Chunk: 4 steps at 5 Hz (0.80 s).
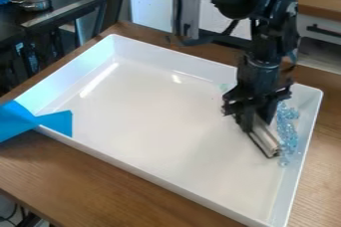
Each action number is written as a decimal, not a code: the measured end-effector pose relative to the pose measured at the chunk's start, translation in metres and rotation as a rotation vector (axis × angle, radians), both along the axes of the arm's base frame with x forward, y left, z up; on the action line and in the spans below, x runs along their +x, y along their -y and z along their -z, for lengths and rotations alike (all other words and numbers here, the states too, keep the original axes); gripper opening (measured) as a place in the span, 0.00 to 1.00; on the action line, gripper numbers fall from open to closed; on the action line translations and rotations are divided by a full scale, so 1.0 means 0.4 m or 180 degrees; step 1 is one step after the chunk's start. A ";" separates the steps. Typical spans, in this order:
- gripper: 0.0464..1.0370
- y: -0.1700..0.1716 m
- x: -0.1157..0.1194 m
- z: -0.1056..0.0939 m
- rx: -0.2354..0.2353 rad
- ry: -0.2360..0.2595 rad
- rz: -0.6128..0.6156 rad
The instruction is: Sweep into pile
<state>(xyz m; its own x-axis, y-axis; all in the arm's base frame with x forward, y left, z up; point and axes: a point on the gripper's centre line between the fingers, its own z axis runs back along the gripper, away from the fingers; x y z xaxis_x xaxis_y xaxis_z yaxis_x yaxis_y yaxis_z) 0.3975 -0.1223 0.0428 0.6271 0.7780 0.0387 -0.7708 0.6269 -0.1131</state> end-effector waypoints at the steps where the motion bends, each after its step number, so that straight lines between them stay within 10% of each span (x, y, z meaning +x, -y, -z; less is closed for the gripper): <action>1: 0.33 0.020 0.021 -0.005 -0.0031 -0.0005 -0.0010; 4: 0.33 -0.103 -0.017 -0.183 -0.0167 0.0176 0.0199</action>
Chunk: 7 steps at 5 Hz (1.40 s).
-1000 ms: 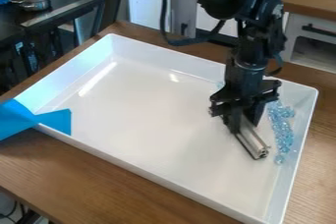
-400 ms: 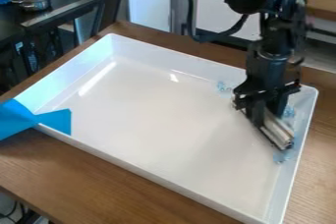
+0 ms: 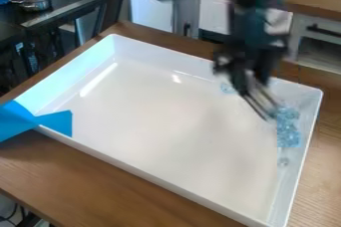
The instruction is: Sweep into pile
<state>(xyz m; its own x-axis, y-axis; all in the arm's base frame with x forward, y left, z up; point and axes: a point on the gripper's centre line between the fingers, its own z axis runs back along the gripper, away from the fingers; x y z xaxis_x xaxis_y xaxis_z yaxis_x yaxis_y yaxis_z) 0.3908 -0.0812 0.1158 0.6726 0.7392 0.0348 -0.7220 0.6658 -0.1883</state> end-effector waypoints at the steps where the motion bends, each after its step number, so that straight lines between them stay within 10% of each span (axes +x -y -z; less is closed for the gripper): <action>1: 0.33 -0.110 -0.041 -0.042 0.0047 -0.0064 0.0175; 3: 0.33 -0.230 -0.041 0.051 0.0564 -0.0524 0.0881; 7: 0.33 -0.190 0.001 0.162 0.0970 -0.0497 0.1475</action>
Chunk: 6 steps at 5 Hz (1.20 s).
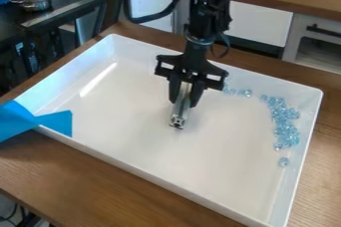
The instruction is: Sweep into pile
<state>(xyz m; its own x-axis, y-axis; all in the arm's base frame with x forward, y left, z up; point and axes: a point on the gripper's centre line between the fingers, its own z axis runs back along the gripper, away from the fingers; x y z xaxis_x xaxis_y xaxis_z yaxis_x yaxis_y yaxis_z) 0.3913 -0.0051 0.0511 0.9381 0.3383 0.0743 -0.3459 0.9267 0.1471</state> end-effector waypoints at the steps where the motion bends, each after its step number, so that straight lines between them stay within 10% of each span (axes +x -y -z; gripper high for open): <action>1: 0.33 0.031 0.008 0.019 0.0077 -0.0008 0.0001; 6: 0.33 0.148 0.036 0.022 -0.0022 0.0042 0.0065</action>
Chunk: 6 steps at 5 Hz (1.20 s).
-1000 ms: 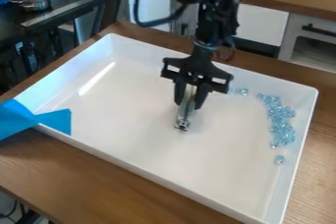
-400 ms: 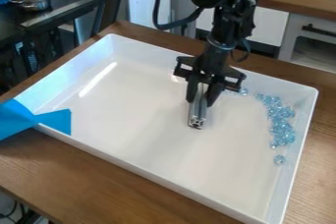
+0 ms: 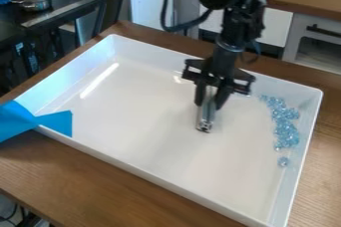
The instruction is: Sweep into pile
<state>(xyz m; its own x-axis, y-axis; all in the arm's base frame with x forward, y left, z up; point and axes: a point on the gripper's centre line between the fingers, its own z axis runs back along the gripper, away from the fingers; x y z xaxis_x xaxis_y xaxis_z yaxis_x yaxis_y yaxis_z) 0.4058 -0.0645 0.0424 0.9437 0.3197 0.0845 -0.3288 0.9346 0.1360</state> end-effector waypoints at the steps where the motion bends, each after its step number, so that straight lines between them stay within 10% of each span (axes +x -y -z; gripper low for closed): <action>1: 0.33 0.055 -0.014 0.002 -0.0073 -0.0043 0.0180; 6: 0.33 0.188 -0.016 -0.026 -0.0339 -0.0038 0.0606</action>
<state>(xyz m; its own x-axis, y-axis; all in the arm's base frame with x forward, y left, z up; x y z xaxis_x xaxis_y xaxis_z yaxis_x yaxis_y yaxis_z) 0.3993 -0.1398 0.0528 0.9887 0.1421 0.0483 -0.1439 0.9889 0.0361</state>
